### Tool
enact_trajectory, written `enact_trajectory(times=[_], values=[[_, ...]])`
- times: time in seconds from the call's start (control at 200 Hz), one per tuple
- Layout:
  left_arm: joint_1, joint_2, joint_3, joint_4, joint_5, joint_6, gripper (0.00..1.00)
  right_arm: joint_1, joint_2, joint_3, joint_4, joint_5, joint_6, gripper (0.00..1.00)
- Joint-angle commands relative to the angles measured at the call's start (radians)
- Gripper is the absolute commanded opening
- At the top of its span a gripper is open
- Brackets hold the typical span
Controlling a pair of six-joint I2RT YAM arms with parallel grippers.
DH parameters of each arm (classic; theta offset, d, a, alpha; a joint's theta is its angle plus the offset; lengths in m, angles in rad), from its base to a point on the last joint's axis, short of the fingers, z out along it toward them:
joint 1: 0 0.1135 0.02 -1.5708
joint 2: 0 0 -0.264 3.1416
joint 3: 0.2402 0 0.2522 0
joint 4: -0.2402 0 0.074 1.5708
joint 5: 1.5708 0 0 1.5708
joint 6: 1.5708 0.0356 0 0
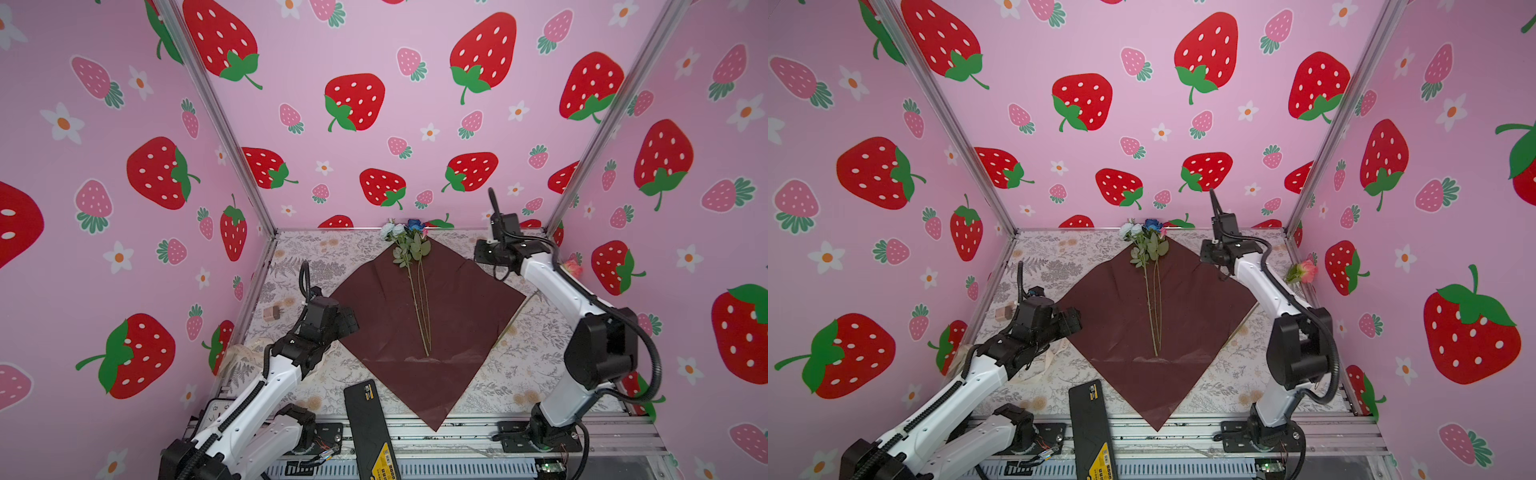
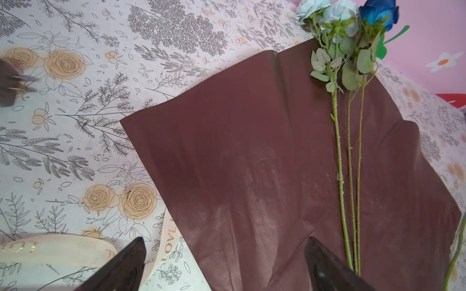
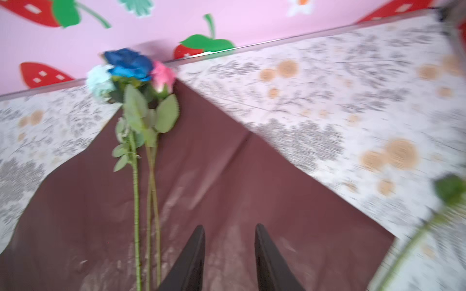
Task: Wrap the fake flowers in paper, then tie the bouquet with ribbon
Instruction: 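Open the right gripper and move it to the pink rose by the wall, then grasp the pink rose stem with the right gripper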
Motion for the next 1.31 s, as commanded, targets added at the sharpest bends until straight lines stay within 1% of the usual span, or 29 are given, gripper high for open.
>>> enact_trajectory(times=[0.0,0.085,0.175,0.27,0.36,0.81,1.301], values=[[0.006,-0.03,0.013,-0.018,-0.038,-0.004,0.99,-0.102,-0.106,-0.108,-0.076,0.085,0.029,0.41],[0.006,-0.04,0.002,-0.015,-0.043,-0.004,0.99,-0.199,-0.176,-0.181,-0.095,0.104,0.024,0.45],[0.007,-0.041,-0.004,-0.008,-0.046,-0.002,0.99,-0.301,-0.213,-0.256,-0.085,0.087,0.02,0.5],[0.007,-0.029,-0.005,0.003,-0.046,0.001,0.99,-0.381,-0.207,-0.31,-0.045,0.03,0.007,0.51],[0.008,-0.011,0.003,0.005,-0.046,0.005,0.99,-0.419,-0.159,-0.322,-0.014,0.004,-0.004,0.51],[0.011,0.03,0.014,0.008,-0.048,0.004,0.99,-0.442,0.164,-0.226,0.109,-0.038,0.008,0.45],[0.011,0.053,0.034,0.009,-0.042,0.003,0.99,-0.442,0.363,-0.08,0.146,-0.018,0.0,0.4]])
